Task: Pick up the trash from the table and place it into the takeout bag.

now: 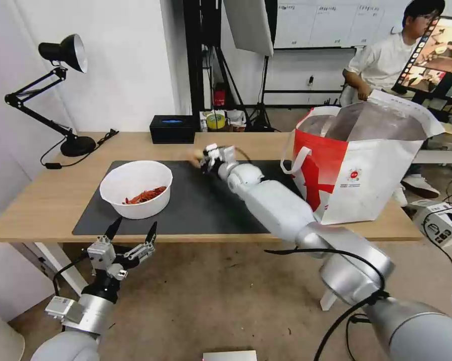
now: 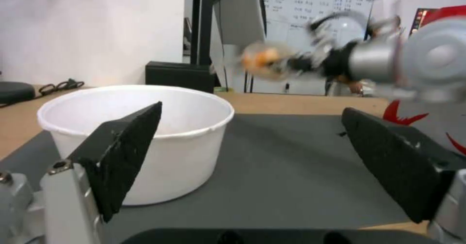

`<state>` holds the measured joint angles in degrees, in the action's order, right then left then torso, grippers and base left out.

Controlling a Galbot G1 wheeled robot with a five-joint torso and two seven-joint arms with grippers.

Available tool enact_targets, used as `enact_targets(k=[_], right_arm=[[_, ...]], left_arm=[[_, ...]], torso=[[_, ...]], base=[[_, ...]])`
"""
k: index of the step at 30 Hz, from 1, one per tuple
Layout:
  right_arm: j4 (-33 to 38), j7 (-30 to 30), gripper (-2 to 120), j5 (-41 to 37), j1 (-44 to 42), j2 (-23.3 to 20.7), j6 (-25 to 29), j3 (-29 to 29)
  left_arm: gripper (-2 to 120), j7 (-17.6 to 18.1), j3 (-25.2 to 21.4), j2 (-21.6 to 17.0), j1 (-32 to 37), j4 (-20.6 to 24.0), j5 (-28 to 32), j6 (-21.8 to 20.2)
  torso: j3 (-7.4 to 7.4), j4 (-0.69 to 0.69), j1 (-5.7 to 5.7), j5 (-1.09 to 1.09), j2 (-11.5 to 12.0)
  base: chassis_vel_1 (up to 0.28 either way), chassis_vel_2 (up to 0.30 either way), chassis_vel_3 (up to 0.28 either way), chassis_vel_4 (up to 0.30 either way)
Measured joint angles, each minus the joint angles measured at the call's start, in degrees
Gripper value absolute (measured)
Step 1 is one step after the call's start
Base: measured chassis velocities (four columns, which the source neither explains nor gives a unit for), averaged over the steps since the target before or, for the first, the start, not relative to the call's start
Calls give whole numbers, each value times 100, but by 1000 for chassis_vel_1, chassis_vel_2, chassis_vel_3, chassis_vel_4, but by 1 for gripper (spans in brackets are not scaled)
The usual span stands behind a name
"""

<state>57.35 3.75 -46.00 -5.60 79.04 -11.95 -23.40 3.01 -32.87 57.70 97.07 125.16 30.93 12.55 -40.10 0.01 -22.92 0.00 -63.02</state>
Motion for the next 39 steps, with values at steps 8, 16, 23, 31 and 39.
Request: enact_targets(k=[8, 16, 23, 31, 39], right_arm=[[2409, 1061, 4, -585, -465, -1338, -111, 66], [3542, 1424, 4, -436, -1240, -1936, -13, 791], [4329, 2097, 3, -20, -1781, -2341, 62, 1517], [4813, 2887, 3, 418, -2156, -2624, -144, 2040], [4803, 3302, 3, 516, -2320, -2764, -247, 2396]], left_arm=[[100, 23, -79, -179, -70, 39, 162, -55], [100, 46, -101, -212, -87, 211, 292, -121], [100, 209, -82, -199, -114, 387, 441, -226], [100, 289, -55, -159, -123, 456, 556, -283], [100, 287, 64, -73, -124, 451, 526, -287]], torso=[[0, 0, 1, 2, 0], [0, 0, 1, 2, -1], [0, 0, 1, 1, 0], [0, 0, 1, 1, -1], [0, -1, 0, -1, -1]], base=[[0, 0, 0, 0], [0, 0, 0, 0], [0, 0, 0, 0], [0, 0, 0, 0], [0, 0, 0, 0]])
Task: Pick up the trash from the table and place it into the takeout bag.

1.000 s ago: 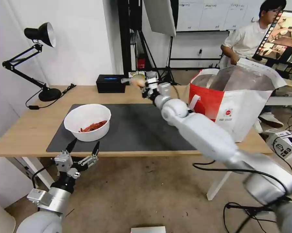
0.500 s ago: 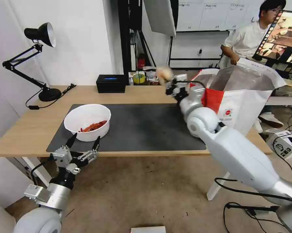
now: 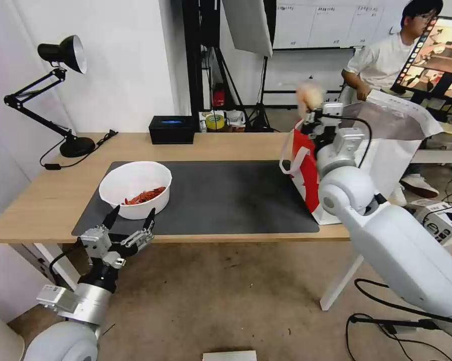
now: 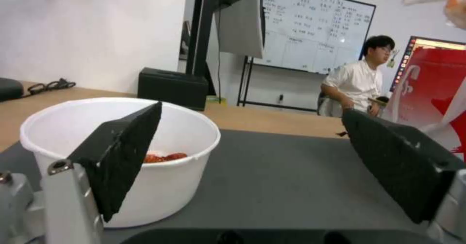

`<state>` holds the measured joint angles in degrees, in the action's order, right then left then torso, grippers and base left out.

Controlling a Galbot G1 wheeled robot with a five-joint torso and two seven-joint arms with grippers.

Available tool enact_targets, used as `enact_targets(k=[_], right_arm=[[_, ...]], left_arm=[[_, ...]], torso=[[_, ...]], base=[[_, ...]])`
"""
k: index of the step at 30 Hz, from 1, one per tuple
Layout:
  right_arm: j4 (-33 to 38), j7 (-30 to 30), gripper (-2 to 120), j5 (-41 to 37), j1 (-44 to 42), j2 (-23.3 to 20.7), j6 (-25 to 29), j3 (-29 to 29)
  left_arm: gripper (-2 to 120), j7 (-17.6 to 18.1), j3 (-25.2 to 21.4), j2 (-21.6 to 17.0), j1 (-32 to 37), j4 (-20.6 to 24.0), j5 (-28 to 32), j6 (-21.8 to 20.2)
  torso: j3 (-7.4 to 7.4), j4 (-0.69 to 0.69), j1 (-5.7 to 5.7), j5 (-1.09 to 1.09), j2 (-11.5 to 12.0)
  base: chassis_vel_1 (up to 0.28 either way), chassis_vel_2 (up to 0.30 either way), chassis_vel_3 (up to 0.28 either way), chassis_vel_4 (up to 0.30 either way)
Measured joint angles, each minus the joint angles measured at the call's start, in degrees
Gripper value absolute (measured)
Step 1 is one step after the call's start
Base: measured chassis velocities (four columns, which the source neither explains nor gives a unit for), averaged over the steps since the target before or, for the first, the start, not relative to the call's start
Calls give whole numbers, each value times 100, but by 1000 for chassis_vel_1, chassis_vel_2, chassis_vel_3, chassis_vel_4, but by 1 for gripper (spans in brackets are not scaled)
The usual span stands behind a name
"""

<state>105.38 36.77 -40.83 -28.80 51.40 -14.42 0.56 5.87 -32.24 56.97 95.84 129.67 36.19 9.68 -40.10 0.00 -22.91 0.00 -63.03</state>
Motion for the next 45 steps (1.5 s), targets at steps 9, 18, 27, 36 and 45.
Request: enact_targets(k=[9, 18, 27, 36, 45], right_arm=[[4, 495, 3, -224, -90, -121, -250, 127], [109, 873, 15, -558, -127, -137, -439, 167], [121, 1080, 46, -696, -35, -142, -478, 141], [125, 1089, 82, -761, -23, -225, -505, 123], [152, 993, 100, -788, -9, -288, -504, 109]], left_arm=[[100, 2, 53, -18, -89, 0, 70, -1], [100, -16, 64, -85, -105, -33, 144, -1], [100, -41, 95, -130, -133, -24, 219, -1], [100, -43, 91, -154, -148, -46, 215, 4], [100, -44, 53, -166, -110, 11, 208, 6]], torso=[[-1, 0, 0, 1, 0], [-1, 0, 0, 0, 0], [-1, 0, 0, 0, 0], [-1, 0, 0, 0, 0], [-1, 0, 0, 0, 0]], base=[[0, 0, 0, 0], [0, 0, 0, 0], [0, 0, 0, 0], [0, 0, 0, 0], [0, 0, 0, 0]])
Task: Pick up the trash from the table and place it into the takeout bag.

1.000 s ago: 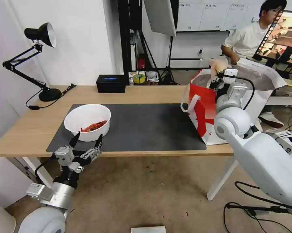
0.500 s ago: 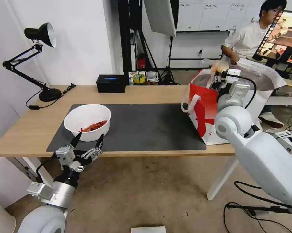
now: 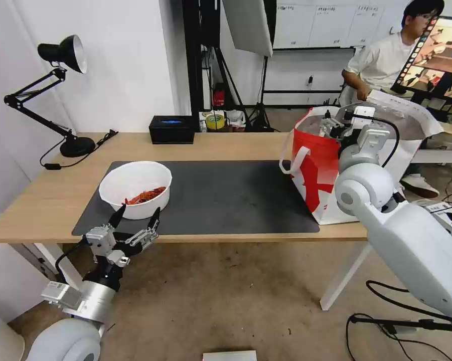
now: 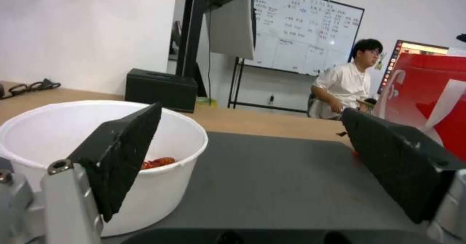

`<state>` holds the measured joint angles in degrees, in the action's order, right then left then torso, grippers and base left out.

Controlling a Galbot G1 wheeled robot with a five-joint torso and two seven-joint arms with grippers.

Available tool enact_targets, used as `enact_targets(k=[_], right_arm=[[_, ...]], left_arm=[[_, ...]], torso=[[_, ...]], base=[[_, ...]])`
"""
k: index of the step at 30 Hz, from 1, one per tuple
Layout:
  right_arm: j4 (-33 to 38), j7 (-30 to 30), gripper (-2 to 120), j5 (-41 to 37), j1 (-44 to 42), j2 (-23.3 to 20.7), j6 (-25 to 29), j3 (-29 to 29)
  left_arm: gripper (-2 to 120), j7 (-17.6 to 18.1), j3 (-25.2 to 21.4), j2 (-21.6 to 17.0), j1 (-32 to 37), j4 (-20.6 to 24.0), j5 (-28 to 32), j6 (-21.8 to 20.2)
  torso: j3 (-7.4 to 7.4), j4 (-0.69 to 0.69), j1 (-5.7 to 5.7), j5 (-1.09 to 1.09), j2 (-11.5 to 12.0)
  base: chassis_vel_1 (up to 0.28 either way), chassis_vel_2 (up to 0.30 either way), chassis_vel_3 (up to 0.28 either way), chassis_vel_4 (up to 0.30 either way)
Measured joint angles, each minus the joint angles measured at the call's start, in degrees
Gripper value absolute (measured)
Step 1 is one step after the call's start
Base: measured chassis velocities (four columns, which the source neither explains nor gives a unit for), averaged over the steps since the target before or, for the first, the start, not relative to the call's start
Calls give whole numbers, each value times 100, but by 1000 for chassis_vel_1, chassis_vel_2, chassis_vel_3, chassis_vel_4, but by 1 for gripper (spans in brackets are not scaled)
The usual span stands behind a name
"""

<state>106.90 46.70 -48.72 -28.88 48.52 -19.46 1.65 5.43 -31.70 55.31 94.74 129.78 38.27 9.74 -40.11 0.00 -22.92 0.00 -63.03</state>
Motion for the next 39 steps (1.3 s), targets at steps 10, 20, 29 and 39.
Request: enact_targets(k=[10, 20, 29, 39], right_arm=[[363, -1362, 100, -570, -31, -68, 535, -106], [1013, -2587, 100, -941, -646, -292, 822, -26], [1745, -3319, 100, -233, -2127, -306, 1214, 174], [2183, -3656, 100, 1174, -4683, 119, 1687, 1052]], left_arm=[[100, 0, -48, 75, 65, 113, -50, 1], [100, 1, -151, 92, 137, 134, -60, 10], [100, -16, -277, 423, 272, 160, -218, 96], [100, -142, -248, 436, 269, 15, -251, 159]], torso=[[0, -1, 0, -1, 0], [0, 0, 0, 0, 0], [1, -2, 0, 0, 0], [1, 1, 1, 0, 0]], base=[[0, 0, 0, 0], [0, 0, 0, 0], [0, 0, 0, 0], [0, 0, 0, 0]])
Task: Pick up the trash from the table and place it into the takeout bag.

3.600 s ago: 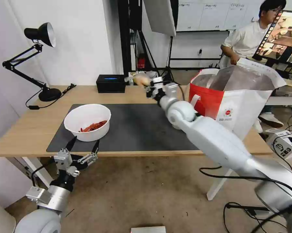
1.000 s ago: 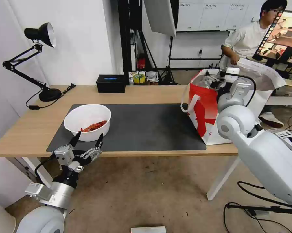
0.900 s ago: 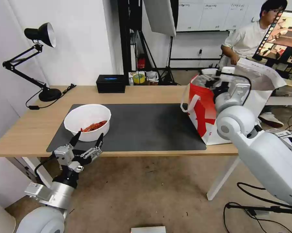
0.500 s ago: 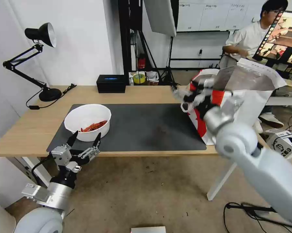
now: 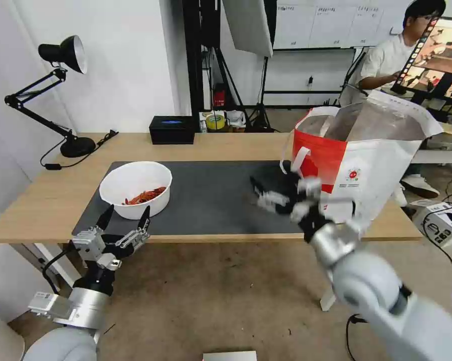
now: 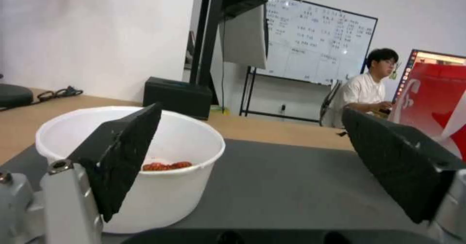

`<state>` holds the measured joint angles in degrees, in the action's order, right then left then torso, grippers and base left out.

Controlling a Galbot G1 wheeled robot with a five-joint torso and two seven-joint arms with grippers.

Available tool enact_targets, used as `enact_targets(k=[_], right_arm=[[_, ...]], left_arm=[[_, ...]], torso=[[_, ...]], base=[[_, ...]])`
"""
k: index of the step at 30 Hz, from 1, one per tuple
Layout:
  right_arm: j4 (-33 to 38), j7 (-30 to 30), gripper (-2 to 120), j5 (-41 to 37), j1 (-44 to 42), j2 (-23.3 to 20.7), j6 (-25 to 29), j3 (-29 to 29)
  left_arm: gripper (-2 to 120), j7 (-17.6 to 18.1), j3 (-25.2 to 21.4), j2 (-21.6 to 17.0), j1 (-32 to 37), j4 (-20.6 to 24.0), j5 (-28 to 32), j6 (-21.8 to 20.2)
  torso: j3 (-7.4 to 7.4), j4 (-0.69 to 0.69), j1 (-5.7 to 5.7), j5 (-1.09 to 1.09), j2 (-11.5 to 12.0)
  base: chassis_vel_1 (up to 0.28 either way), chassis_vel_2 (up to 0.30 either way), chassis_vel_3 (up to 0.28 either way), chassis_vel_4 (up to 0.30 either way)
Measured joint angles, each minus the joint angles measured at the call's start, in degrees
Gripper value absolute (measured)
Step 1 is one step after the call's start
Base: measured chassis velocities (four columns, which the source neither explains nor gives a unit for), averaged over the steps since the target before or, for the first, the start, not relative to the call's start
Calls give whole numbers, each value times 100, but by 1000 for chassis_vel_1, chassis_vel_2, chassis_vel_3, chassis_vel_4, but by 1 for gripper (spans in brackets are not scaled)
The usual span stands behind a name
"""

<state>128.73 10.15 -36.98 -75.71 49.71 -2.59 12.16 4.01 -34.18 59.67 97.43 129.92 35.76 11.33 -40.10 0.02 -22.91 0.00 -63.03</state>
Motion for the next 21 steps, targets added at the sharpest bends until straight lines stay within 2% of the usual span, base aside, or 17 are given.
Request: enact_targets(k=[6, 14, 21], right_arm=[[-164, -173, 100, 531, -746, 427, 366, 85], [-437, -148, 100, 871, -979, 702, 506, 44], [-572, -56, 100, 921, -1069, 762, 534, 38]], left_arm=[[100, -34, 50, 72, 36, -135, -131, 80], [100, -129, 52, 116, 104, -218, -200, 100], [100, -134, 52, 122, 124, -238, -225, 101]], torso=[[0, -1, 0, 0, 0], [0, -2, -1, 0, 0], [-1, -2, -1, 0, 1]], base=[[0, 0, 0, 0], [0, 0, 0, 0], [0, 0, 0, 0]])
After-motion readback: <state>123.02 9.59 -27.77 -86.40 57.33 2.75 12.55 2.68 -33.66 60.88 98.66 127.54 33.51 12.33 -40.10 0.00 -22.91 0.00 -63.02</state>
